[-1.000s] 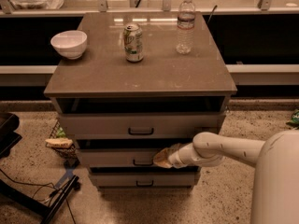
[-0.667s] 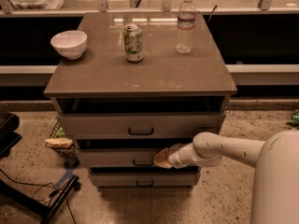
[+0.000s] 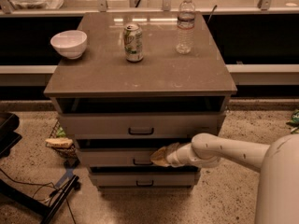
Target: Close middle drawer
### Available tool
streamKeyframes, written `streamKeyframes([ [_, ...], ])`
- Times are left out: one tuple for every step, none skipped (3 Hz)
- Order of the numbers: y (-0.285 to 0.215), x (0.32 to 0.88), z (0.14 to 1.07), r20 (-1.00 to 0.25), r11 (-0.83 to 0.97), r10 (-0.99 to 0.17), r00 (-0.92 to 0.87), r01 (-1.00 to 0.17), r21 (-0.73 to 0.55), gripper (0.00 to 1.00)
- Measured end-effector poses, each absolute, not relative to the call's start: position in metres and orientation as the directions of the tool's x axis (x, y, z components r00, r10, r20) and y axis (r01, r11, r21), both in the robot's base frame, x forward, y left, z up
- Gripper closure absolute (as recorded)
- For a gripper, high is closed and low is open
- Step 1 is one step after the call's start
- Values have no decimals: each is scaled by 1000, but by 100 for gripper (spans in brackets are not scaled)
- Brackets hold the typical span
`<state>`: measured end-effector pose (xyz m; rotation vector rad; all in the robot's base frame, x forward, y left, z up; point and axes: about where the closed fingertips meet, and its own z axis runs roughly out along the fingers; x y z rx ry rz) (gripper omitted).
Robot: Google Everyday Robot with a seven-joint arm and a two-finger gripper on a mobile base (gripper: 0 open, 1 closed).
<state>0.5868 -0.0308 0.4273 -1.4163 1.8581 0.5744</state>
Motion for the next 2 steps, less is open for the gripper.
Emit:
streamKeyframes([
  [-30,596,429,-767,301,-629,-128,-950,-88,100],
  [-31,592,429,-767,301,-629,-128,-950,-88,100],
])
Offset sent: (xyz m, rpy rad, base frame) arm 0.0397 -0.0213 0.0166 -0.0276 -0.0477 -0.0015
